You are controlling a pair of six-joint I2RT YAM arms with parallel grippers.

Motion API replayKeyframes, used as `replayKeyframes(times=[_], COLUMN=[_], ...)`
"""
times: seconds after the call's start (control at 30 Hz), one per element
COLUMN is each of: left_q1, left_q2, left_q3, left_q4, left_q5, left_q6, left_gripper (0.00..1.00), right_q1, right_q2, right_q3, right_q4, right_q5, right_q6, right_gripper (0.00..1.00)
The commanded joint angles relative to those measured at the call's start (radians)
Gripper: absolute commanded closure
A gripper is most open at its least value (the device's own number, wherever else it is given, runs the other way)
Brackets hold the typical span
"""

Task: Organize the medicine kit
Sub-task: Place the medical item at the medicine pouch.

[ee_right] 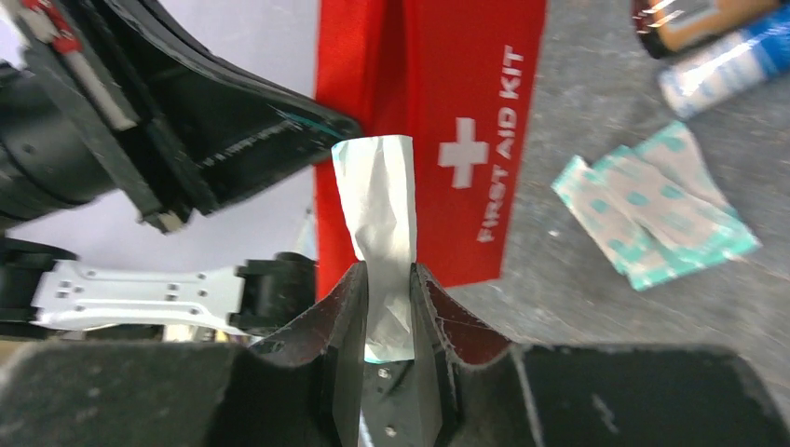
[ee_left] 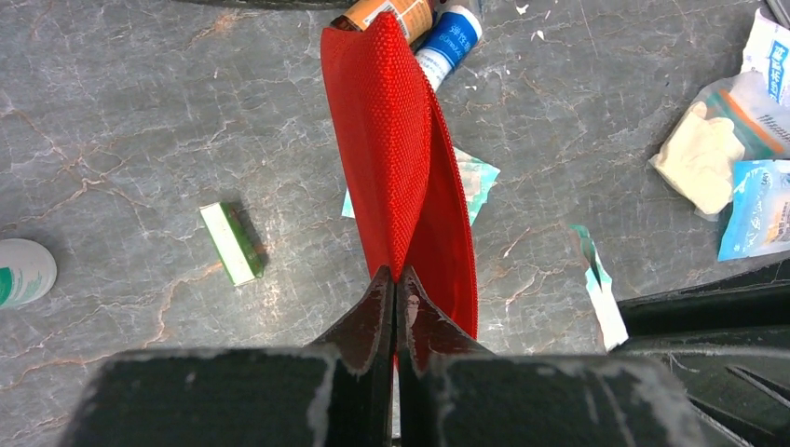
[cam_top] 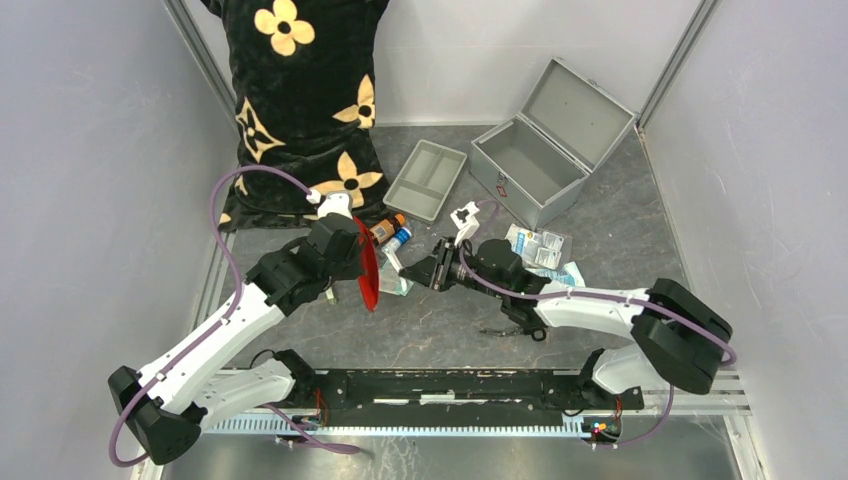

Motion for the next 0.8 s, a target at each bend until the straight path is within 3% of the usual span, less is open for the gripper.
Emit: replayKeyframes(times=[0.0, 0.33, 0.77], left_q1=[-0.004, -0.004, -0.004], left_q2=[0.003, -0.012, -0.036], left_q3=[-0.007, -0.015, -0.016], left_q4=[0.052, 0.079, 0.078], left_q5=[-0.016, 0.026, 0.046], left_q6=[-0.046, -0.052, -0.058], left_gripper=[0.98, 0.98, 0.98], right_q1=[0.012, 0.039, 0.05], right_q2=[0.064, 0.21, 0.251], right_q3=[0.069, 0.171, 0.193], right_q4=[0.244, 0.323, 0.221], right_q5=[-0.059, -0.062, 0.0], right_q6=[0.138, 0.247, 0.236], right_gripper=[0.72, 0.72, 0.69])
